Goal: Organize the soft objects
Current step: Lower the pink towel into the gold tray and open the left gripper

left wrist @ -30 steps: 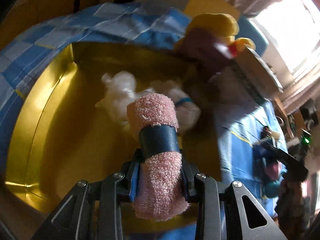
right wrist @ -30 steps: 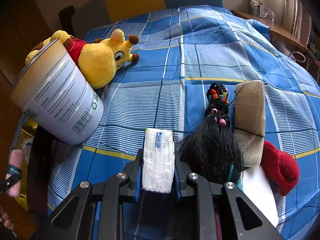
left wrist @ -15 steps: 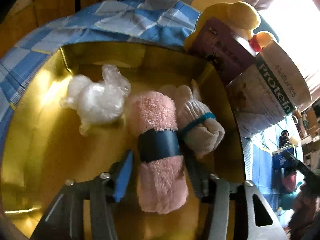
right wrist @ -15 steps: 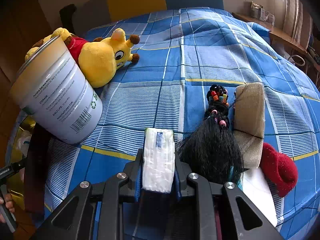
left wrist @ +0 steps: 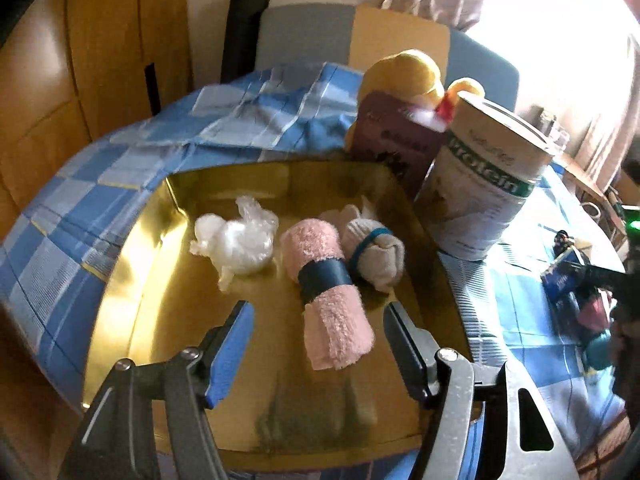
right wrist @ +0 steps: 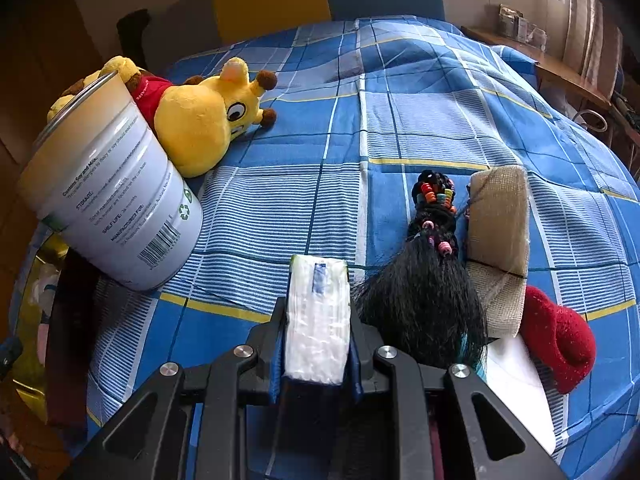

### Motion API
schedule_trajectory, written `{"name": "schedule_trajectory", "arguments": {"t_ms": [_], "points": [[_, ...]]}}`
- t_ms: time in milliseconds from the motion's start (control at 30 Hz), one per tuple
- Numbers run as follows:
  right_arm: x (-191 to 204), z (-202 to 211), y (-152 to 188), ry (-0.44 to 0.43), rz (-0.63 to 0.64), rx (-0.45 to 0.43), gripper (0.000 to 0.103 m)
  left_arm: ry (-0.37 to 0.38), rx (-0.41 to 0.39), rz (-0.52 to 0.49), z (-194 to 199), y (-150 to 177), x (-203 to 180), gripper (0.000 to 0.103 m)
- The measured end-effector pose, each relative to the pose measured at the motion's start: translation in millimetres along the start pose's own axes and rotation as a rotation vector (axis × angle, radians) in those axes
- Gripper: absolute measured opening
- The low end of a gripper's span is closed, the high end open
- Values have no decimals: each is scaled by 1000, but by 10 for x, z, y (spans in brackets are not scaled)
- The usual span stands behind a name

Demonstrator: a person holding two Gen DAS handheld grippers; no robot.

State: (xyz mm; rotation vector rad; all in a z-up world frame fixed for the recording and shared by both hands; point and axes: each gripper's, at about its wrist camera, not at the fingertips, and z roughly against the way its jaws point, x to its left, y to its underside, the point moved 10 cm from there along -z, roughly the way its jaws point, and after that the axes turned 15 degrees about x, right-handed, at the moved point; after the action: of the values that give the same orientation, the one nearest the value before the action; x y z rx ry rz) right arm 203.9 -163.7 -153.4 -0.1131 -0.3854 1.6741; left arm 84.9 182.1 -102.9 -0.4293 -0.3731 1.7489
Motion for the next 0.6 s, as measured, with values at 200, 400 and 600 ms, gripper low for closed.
{"name": "schedule_trajectory", "arguments": {"t_ms": [200, 400, 600], "points": [[35, -13, -71, 47, -12, 17, 24, 5, -33, -41, 147, 48, -52, 68], [96, 9, -315, 81, -30, 27, 23, 16, -43, -46, 176, 94, -30, 68], [147, 243, -822, 137, -44, -25, 23, 18, -46, -51, 173, 111, -22, 68]]}}
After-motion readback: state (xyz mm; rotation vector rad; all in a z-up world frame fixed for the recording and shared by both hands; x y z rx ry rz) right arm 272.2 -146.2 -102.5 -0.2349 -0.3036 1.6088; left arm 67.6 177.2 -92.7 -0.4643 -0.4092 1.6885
